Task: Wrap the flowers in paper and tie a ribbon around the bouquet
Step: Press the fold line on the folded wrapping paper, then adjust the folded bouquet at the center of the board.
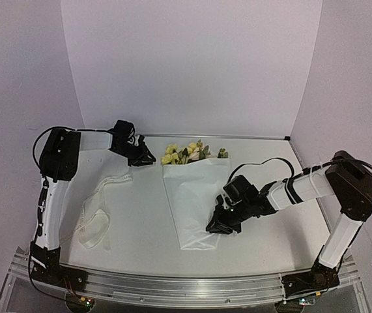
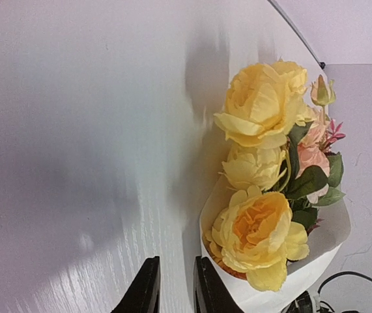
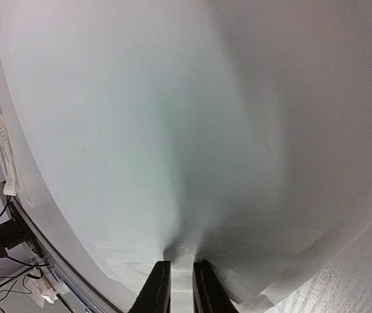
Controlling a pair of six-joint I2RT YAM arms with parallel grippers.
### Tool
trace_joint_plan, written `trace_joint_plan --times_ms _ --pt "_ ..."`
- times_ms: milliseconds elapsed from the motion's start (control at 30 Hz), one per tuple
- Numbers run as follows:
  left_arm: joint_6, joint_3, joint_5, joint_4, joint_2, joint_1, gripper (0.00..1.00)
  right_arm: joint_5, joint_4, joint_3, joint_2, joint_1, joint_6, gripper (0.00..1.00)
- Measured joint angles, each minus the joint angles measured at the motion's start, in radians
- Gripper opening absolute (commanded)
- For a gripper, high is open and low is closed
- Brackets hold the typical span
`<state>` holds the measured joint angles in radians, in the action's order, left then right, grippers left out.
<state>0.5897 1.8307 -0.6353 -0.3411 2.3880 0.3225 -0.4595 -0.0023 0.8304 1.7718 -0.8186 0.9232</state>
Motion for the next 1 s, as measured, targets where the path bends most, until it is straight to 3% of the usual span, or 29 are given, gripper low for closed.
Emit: trace_joint_plan --times_ms 200,433,700,1000 --pt "-0.049 -0.155 0.032 -0.034 -0.171 0.040 0.24 -0.013 -0.096 0.063 -0.054 0.011 0.028 0.20" --pt "-0.061 -0.330 0.063 0.007 -0.396 0.200 0.23 -0.027 -0.144 0.168 -0.079 0.050 0.039 0.22" --pt "-0.042 -0.382 0.017 0.059 -0.409 0.377 0.21 -0.032 -0.184 0.192 -0.051 0.103 0.039 0.22" --pt "-0.071 -0.486 -0.052 0.060 -0.390 0.517 0.18 -0.046 -0.189 0.086 -0.051 0.087 0.034 0.21"
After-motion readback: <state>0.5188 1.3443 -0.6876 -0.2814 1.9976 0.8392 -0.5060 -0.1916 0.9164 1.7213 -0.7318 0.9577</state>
